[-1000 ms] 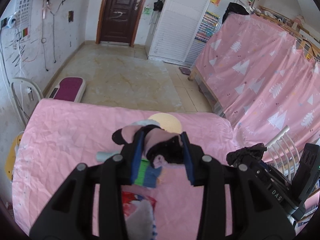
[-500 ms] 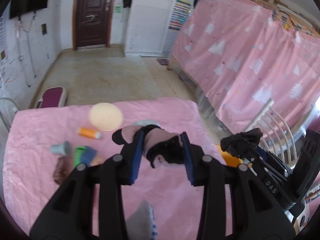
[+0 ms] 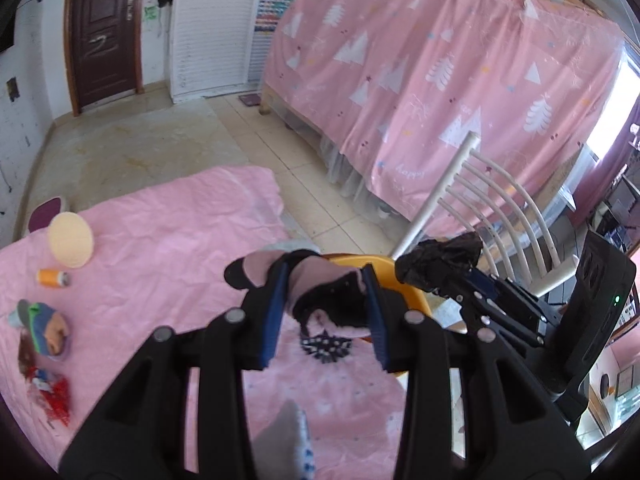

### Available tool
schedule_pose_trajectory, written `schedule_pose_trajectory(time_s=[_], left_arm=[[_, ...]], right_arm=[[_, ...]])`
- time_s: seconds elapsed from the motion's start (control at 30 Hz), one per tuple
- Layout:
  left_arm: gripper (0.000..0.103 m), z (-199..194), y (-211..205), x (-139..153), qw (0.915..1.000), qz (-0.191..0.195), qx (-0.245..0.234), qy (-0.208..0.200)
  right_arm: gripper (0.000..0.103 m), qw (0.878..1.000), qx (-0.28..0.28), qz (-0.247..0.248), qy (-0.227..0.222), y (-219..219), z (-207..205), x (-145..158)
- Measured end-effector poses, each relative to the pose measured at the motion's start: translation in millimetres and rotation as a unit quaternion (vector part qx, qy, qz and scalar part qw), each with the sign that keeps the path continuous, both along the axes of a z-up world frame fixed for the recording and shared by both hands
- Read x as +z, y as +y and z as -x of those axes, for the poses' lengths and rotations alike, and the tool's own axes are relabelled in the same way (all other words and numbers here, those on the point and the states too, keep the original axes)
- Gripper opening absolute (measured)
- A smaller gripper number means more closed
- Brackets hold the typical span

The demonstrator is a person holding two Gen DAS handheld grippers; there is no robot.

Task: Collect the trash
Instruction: 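Carry both items over the orange bucket and open both tools to drop them, then move both tools back over the bed toward the remaining items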

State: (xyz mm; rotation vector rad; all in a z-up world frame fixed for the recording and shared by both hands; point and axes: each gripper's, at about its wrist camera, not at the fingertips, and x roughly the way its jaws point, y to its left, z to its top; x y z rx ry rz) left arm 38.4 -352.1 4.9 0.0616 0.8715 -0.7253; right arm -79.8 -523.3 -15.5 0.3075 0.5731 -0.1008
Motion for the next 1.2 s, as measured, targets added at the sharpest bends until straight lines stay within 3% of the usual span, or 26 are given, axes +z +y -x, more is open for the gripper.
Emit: schedule_pose_trajectory(time_s=[0.33,0.53,0.63,1.07,1.2], left_arm=[[0.037,4.2,-61.1,-17.6,0.9985,-0.006,-0.049,0.026],[0.055,7.7,-88.7,-24.2,0.9979,-0.025,-0.057,0.018],[0.055,8.0,-94.7,-27.0,0.9977,-0.029,-0.059,0.019],[0.055,3.8,-68.4,-22.7,0.9987,-0.013,-0.04,0.027],[0.063,1.9,-46.6,-13.6,0.9993,-0.006,-0.032,0.018]], right_arm=[[0.016,0.999,-0.013,-0.022,0.031,-30.0,0.2,-37.0],[0.039,0.998,-0.012,-0.035,0.046,-39.8,-1.2,-50.9],[0.045,0.998,-0.013,-0.04,0.046,-44.0,0.0,-53.8],[0.056,0.999,-0.006,-0.034,0.037,-33.5,-3.2,-41.6],[0.063,0.999,0.003,-0.024,0.028,-20.8,-6.7,-27.3]])
